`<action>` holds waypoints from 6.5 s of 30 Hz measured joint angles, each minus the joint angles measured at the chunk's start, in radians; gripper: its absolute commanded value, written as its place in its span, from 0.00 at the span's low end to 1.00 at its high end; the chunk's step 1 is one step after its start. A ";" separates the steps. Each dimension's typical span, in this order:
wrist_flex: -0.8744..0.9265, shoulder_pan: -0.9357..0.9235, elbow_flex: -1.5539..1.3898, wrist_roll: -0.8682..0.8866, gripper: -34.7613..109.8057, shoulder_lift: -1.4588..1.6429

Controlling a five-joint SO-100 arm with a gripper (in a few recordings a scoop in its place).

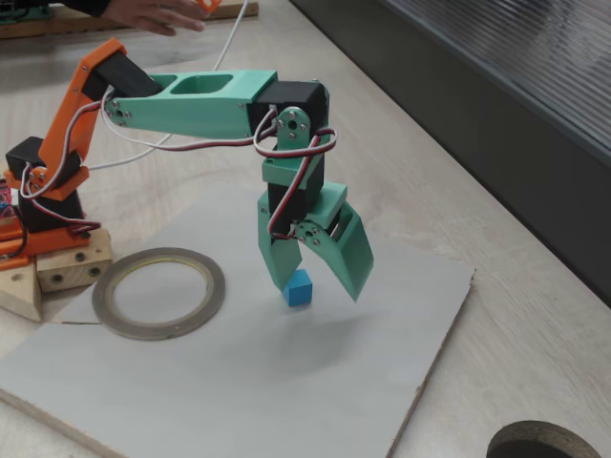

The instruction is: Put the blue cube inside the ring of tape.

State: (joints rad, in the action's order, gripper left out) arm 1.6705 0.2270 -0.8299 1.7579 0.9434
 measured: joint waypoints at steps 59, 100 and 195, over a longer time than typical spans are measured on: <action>0.170 0.000 0.000 -0.008 0.70 -0.063; 0.170 0.000 0.005 0.000 0.69 -0.087; 0.049 -0.423 -0.166 -0.011 0.35 0.222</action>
State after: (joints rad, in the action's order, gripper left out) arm 1.7196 -0.1963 -0.9956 1.7472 1.1658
